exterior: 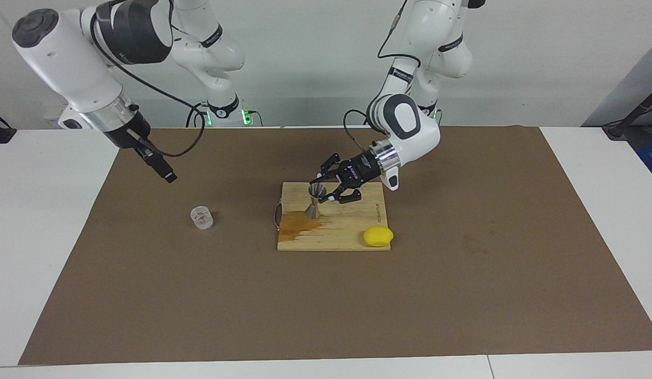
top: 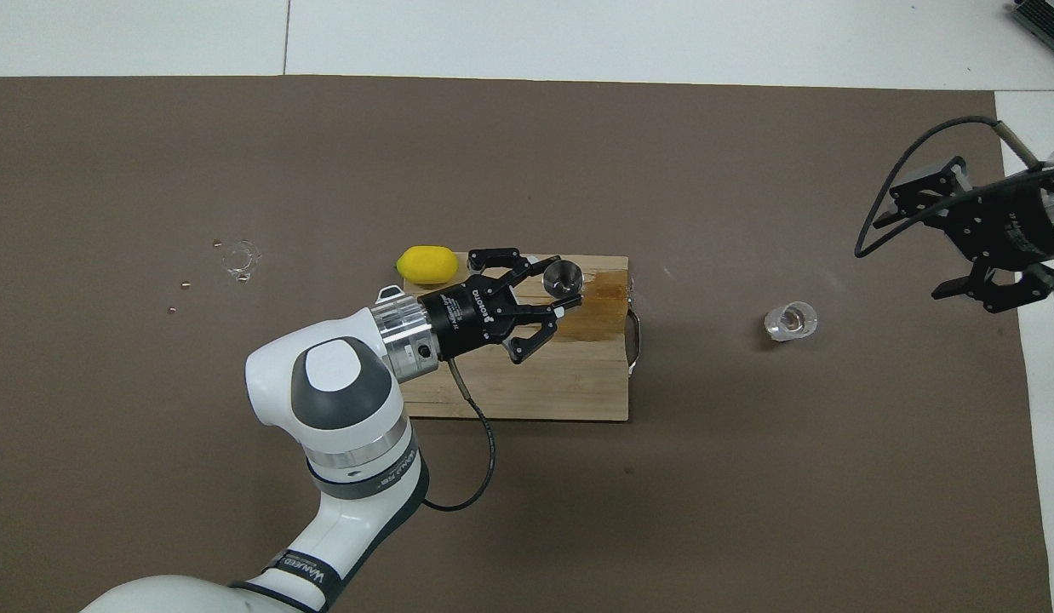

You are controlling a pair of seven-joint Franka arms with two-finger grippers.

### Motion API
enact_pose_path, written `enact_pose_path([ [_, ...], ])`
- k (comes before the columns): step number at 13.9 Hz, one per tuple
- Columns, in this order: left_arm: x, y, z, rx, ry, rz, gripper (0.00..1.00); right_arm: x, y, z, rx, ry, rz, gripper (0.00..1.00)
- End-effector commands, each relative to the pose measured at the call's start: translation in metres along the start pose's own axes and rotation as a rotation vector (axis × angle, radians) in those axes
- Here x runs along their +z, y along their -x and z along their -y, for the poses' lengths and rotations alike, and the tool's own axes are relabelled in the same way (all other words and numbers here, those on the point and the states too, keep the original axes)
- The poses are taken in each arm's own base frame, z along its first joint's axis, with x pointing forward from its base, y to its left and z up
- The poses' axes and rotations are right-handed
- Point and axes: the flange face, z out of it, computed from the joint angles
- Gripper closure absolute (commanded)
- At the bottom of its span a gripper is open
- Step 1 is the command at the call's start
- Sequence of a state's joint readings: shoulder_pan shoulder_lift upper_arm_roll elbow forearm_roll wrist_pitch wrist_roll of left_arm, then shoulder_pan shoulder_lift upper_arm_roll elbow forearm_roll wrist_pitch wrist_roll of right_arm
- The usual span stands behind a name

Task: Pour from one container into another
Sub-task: 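Lower the metal cup onto the board while the right gripper reaches the glass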

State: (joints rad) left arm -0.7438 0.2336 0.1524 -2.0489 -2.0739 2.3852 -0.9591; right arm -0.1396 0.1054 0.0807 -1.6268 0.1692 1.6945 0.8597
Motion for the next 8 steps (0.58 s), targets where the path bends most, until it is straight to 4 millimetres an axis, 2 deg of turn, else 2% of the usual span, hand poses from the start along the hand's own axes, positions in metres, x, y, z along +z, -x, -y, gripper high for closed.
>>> enact_pose_path([
  [1, 0.015, 0.000, -0.010, 0.014, 0.027, 0.005, 1.00, 0.049, -0.036, -0.023, 0.164, -0.022, 0.100, 0.01],
  [3, 0.019, -0.009, -0.012, 0.047, 0.026, -0.009, 1.00, 0.086, -0.061, -0.044, 0.280, -0.046, 0.156, 0.01],
  [6, 0.023, -0.010, -0.007, 0.062, 0.017, -0.012, 1.00, 0.151, -0.075, -0.079, 0.394, -0.086, 0.189, 0.00],
  [8, 0.031, -0.020, 0.000, 0.059, 0.002, -0.030, 1.00, 0.178, -0.078, -0.083, 0.446, -0.105, 0.249, 0.01],
])
